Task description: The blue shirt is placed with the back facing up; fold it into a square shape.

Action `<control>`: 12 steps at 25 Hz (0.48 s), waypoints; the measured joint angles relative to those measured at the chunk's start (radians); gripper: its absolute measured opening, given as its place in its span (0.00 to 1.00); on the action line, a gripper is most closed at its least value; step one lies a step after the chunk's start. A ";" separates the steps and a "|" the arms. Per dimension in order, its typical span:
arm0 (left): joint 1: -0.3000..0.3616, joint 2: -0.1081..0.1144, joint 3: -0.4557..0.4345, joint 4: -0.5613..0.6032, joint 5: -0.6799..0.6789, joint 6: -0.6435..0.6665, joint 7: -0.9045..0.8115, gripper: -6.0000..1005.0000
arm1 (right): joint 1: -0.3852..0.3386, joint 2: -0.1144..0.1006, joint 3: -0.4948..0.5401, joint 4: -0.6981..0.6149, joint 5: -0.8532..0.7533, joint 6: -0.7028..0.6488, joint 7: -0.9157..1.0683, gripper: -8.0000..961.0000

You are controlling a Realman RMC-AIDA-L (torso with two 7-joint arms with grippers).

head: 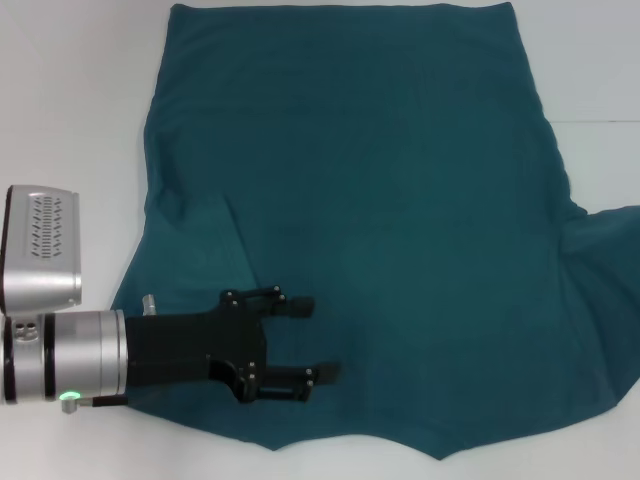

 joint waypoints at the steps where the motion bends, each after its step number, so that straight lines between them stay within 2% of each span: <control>1: 0.000 0.000 -0.001 0.000 -0.001 0.000 0.000 0.85 | 0.004 -0.001 -0.001 0.000 -0.001 0.000 -0.002 0.02; 12: -0.008 -0.001 -0.001 -0.005 -0.003 -0.010 -0.003 0.85 | 0.028 -0.006 -0.037 -0.011 -0.005 -0.022 -0.020 0.02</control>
